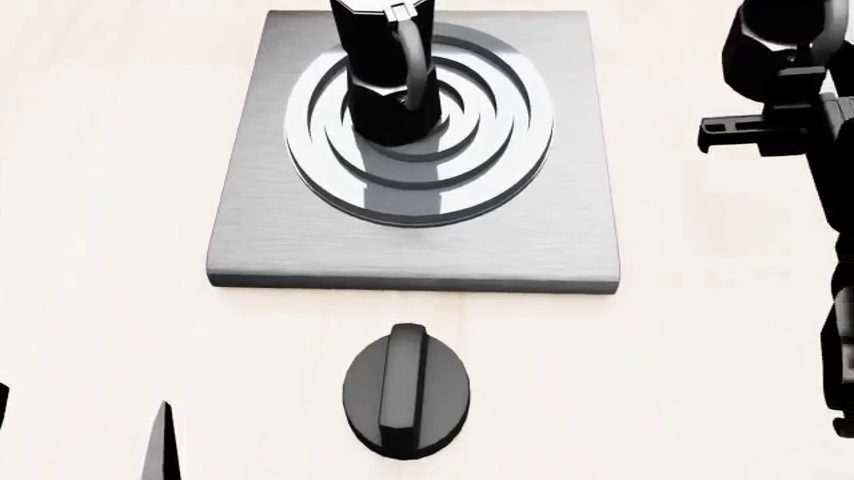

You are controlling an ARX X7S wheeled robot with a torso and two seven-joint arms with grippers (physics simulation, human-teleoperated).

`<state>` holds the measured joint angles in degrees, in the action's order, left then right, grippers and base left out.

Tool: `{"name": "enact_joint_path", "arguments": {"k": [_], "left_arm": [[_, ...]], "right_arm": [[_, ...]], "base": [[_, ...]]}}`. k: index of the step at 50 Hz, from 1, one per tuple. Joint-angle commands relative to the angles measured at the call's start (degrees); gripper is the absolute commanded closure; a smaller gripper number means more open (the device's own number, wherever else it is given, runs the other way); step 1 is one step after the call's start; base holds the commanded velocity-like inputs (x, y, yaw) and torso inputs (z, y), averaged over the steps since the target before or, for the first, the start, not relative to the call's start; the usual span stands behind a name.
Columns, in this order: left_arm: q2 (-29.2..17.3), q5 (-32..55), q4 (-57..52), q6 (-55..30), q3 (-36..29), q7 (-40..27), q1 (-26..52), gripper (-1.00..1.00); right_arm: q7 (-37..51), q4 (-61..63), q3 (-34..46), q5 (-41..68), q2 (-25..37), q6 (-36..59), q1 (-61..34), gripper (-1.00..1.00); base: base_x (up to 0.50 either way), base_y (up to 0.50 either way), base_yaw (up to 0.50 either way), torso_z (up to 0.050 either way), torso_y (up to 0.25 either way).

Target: Put both moka pots on the stove.

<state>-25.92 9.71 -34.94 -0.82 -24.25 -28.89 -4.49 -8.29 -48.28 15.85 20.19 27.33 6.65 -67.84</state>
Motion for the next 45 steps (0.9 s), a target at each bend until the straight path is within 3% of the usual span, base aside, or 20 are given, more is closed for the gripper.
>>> {"name": "enact_joint_path", "arguments": {"k": [1,11,45], "left_arm": [[-0.1,0.2,0.1,0.2,0.1,-0.1,0.0,-1.0],[-0.3,0.4,-0.1,0.2,0.0,-0.2,-0.1,-1.0],[-0.6,0.7,0.0,0.8,0.1,-0.5,-0.1,-1.0]], "right_arm": [[-0.2,2.0,-0.1,-0.9,-1.1,-0.2,-0.5,1.0],[-0.7,1.4,0.3,-1.0,-1.9,-0.8,-0.7,1.0],[-3.7,-2.6,3.4,-2.3,-7.8,-4.8,-1.0,1.0]], "base": [[0.0,0.0,0.0,0.0,0.0],[0.0,0.0,0.0,0.0,0.002],[0.0,0.0,0.0,0.0,0.092]]}}
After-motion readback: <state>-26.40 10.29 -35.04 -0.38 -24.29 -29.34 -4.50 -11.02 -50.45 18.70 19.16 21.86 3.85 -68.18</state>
